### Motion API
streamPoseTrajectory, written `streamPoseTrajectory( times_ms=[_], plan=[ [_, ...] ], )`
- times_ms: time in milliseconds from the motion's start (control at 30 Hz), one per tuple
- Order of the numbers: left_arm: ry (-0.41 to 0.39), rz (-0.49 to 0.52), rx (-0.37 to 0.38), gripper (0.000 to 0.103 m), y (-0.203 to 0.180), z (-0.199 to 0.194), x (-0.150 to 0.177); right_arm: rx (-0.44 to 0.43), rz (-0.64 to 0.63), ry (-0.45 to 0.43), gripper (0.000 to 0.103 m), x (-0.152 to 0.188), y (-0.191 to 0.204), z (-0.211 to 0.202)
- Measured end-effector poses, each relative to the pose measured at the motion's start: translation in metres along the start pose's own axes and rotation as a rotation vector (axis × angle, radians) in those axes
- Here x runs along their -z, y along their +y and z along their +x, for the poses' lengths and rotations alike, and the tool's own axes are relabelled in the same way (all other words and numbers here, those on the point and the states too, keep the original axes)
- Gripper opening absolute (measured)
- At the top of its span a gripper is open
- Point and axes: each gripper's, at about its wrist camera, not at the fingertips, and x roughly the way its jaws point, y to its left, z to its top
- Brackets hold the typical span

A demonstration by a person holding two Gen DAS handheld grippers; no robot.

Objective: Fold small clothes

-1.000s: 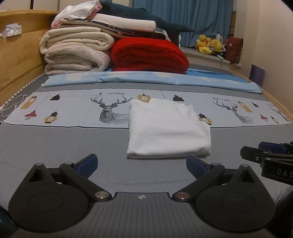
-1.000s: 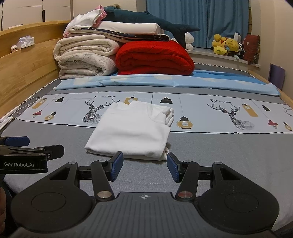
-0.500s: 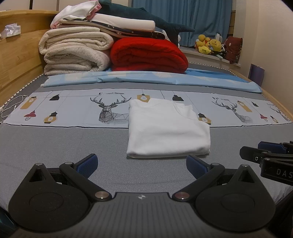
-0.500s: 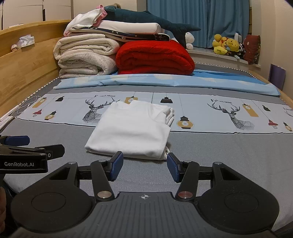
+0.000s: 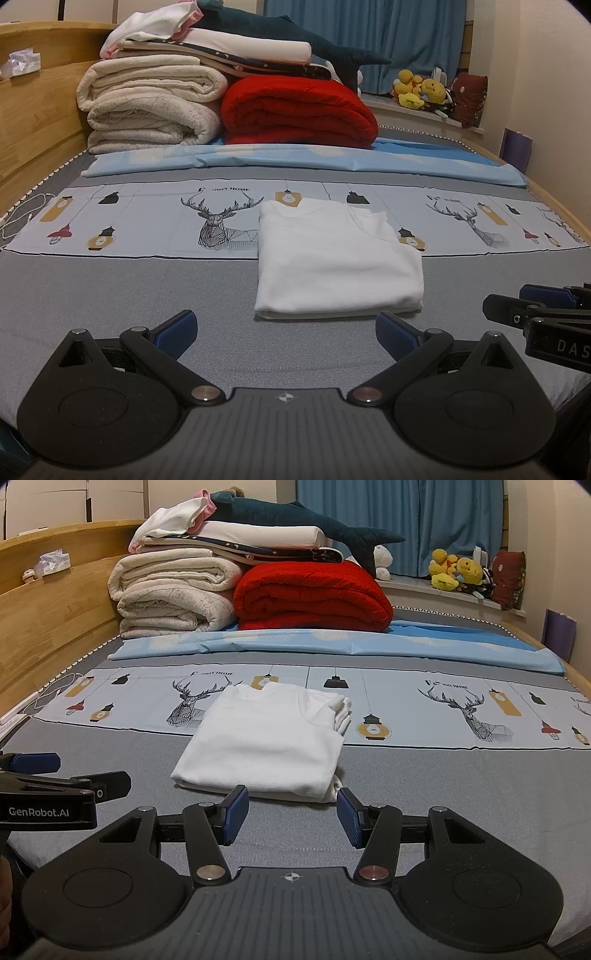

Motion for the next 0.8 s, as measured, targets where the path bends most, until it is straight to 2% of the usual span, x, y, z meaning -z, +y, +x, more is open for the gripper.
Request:
streamPoseTrajectory(
  times_ms=[800],
  plan=[
    [-0.004,0.02,0.013,0.103,-0.0026,-0.0003,-0.0003,-0.001,0.001,0.001,0.055,-0.0002,0.0,-0.0004]
  ],
)
